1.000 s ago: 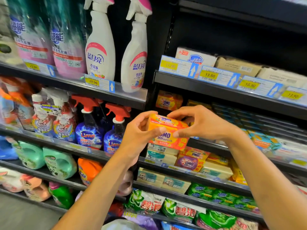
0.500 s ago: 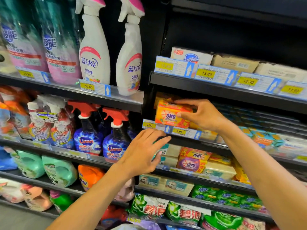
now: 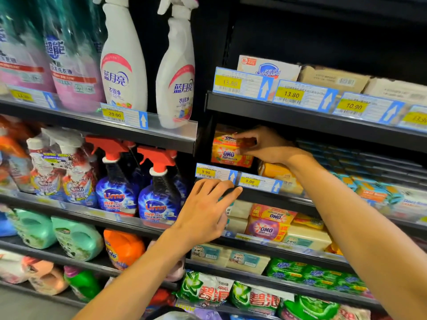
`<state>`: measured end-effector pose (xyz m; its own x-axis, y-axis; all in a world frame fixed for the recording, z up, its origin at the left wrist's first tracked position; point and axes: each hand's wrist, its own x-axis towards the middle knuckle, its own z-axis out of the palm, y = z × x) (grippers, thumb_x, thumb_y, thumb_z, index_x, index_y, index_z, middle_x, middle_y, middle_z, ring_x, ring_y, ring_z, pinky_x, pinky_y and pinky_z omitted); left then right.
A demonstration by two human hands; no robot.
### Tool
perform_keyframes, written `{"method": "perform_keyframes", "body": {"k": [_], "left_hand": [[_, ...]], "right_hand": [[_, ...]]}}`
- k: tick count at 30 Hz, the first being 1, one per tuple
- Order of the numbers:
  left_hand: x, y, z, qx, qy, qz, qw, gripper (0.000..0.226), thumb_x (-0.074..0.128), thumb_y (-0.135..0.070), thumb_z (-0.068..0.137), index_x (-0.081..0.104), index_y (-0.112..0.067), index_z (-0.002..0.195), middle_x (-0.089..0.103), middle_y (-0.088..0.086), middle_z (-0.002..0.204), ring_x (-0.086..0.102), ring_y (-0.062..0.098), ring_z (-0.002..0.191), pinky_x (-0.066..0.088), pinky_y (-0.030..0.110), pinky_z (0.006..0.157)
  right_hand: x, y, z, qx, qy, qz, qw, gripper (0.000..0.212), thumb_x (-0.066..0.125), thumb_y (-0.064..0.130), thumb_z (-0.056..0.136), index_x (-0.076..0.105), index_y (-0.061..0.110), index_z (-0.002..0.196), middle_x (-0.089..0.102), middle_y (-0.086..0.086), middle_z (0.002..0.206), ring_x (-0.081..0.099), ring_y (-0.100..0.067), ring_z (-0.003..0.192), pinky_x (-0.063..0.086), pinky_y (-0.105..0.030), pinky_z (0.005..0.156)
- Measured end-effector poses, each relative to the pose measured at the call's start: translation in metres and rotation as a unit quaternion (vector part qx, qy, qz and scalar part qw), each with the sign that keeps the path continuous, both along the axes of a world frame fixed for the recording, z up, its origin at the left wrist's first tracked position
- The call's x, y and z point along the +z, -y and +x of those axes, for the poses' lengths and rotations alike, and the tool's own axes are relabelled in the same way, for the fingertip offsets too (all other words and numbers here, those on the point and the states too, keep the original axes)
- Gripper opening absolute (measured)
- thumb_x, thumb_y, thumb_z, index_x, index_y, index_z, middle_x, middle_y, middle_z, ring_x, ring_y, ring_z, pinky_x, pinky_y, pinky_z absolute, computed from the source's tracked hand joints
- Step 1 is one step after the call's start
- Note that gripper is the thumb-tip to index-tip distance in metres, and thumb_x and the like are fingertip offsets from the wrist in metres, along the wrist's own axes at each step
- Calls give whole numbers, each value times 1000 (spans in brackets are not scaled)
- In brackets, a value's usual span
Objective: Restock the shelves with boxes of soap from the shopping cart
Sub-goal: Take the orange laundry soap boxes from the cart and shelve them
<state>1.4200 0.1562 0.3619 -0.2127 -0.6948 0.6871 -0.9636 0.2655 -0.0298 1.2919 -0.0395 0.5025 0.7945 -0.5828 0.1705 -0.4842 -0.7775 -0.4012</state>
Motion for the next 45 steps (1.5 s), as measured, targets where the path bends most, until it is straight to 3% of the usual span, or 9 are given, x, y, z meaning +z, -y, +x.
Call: {"method": "perform_keyframes", "body": {"k": [6, 21, 26, 28, 30, 34, 37, 40, 45], "left_hand": [[0, 1, 0, 3, -10, 1, 1000, 57, 61, -16, 81, 58, -15, 138, 56, 4, 131, 53, 29, 115, 40, 41, 100], [3, -7, -5, 18, -22, 29, 999, 58, 61, -18, 81, 56, -15, 139, 55, 3, 133, 50, 28, 119, 39, 41, 103], [17, -17, -13, 44, -11, 89, 995, 60, 57, -22, 82, 52, -15, 141, 52, 4, 134, 48, 28, 121, 39, 43, 105], [24, -21, -20, 50, -16, 103, 993, 60, 55, -22, 81, 52, -15, 140, 52, 5, 133, 49, 28, 121, 38, 43, 106], [31, -25, -31, 32, -28, 113, 993, 57, 53, -21, 81, 54, -14, 138, 54, 5, 130, 50, 28, 120, 39, 43, 107], [38, -26, -71, -30, -18, 150, 988, 44, 49, -19, 78, 60, -12, 120, 56, 9, 128, 51, 32, 120, 40, 44, 108], [42, -18, -115, -69, -5, 201, 977, 50, 53, -21, 74, 61, -11, 123, 56, 9, 129, 51, 32, 121, 41, 44, 107], [42, -6, -170, -115, 13, 244, 963, 55, 56, -27, 78, 58, -16, 131, 57, 4, 130, 52, 28, 121, 39, 43, 107], [28, 18, -284, -222, 68, 276, 933, 59, 58, -34, 79, 59, -15, 134, 58, 6, 132, 55, 28, 121, 39, 43, 107]], "right_hand": [[4, 8, 5, -2, -54, -66, 996, 50, 77, 32, 91, 64, 22, 138, 54, -1, 148, 48, -20, 136, 37, -30, 114], [10, 17, 25, -41, -100, -88, 990, 50, 75, 21, 93, 61, 12, 139, 60, -9, 142, 55, -28, 130, 42, -30, 106], [16, -8, 0, -57, -110, -54, 991, 57, 64, 38, 100, 44, 30, 152, 47, -5, 153, 47, -26, 137, 37, -29, 107], [20, -31, -22, -79, -100, -55, 990, 57, 57, 47, 102, 38, 38, 154, 46, 0, 156, 47, -25, 137, 40, -29, 105], [24, -58, -51, -113, -101, -98, 984, 56, 52, 51, 102, 37, 40, 155, 51, 1, 153, 50, -27, 136, 46, -37, 105], [10, -100, -130, -142, -56, -206, 967, 53, 58, 45, 95, 57, 21, 142, 61, -5, 140, 55, -31, 128, 47, -46, 105], [-12, -130, -206, -202, -60, -227, 951, 54, 55, 47, 95, 58, 16, 139, 58, -6, 143, 51, -30, 132, 43, -44, 110], [-37, -172, -285, -289, -74, -214, 930, 58, 55, 48, 94, 58, 13, 141, 58, -8, 143, 51, -31, 133, 40, -43, 113], [-88, -253, -425, -438, -150, -95, 882, 69, 55, 54, 90, 51, 16, 147, 53, -8, 149, 50, -30, 137, 42, -46, 114]]}}
